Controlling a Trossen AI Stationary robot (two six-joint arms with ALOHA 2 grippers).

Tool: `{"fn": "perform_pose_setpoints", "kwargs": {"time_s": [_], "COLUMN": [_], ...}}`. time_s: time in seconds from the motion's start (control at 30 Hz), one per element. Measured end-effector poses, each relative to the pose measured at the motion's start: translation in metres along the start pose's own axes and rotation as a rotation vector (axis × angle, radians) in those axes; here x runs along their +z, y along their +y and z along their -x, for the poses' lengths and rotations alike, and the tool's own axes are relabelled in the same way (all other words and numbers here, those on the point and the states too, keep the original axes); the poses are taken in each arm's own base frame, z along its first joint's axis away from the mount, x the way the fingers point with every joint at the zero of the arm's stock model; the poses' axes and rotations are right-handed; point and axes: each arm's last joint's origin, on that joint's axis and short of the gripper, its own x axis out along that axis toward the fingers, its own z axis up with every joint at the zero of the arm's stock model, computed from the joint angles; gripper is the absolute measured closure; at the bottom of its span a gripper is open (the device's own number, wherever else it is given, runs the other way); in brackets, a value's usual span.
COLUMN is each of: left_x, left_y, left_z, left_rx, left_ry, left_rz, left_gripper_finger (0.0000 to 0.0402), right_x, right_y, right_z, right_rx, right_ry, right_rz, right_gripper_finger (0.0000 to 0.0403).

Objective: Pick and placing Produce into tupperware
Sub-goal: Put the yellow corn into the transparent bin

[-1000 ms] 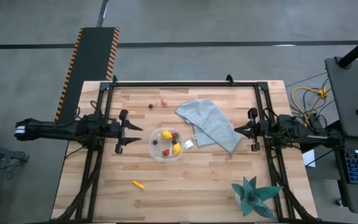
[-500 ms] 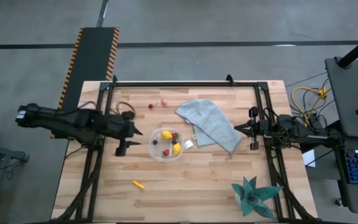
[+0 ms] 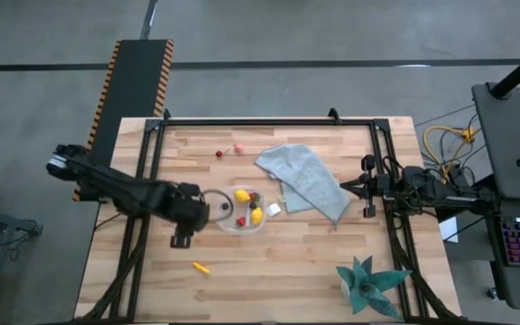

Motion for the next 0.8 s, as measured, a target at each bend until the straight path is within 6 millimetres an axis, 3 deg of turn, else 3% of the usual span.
{"fn": "perform_pose_setpoints", "kwargs": {"time_s": [0.5,0.8], "left_x": [0.023,0.038], "left_y": [-0.084,-0.117], "left_z": [-0.049,-0.067], "left_rx": [0.058,0.04], "left_ry": [0.142,0.176], "left_rz": [-0.09,-0.143], "left_gripper_finger": [0.0222,0.0222], "right_x": [0.0,0.0], "right_y": [0.0,0.0], "right_z": [0.0,0.0], "right_rx": [0.0,0.0], "right_ry": [0.001,0.0], "right_rz": [0.008,0.013], "right_gripper_finger": [0.0394,0.0394]}}
